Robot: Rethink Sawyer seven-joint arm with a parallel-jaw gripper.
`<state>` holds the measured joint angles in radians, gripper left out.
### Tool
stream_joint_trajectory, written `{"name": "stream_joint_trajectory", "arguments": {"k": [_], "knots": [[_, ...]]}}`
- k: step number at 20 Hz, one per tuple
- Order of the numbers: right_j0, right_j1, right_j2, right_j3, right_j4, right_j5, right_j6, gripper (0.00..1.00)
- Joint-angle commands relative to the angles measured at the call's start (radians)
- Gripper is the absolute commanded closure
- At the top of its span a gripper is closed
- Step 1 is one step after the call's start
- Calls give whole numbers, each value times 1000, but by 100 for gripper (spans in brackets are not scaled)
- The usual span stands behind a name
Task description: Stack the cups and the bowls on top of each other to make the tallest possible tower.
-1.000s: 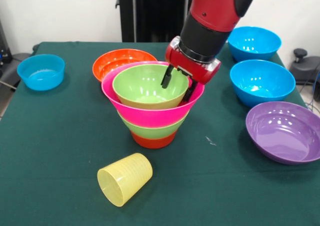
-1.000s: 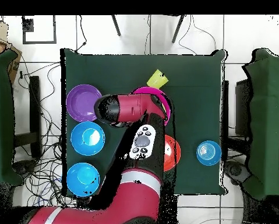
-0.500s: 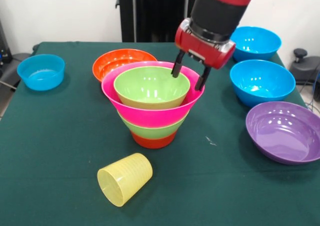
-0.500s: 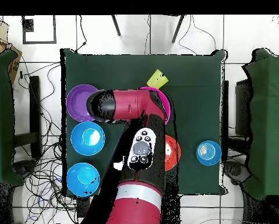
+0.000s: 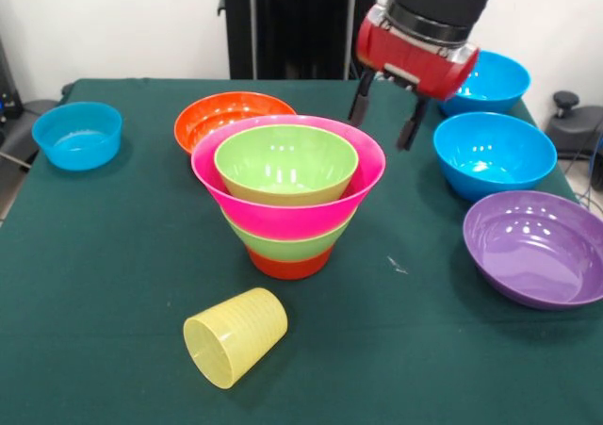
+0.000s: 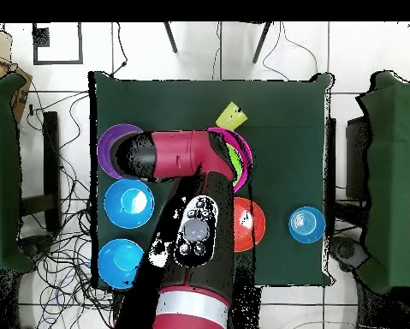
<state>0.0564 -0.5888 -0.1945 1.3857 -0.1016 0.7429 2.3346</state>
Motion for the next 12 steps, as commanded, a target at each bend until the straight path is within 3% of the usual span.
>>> {"name": "stream_joint_trajectory", "arguments": {"k": [1,6,12], "knots": [[42,18,84,69,9,97,43,0],[77,37,57,64,25,108,110,0],[82,53,68,102,126,89,203,0]]}}
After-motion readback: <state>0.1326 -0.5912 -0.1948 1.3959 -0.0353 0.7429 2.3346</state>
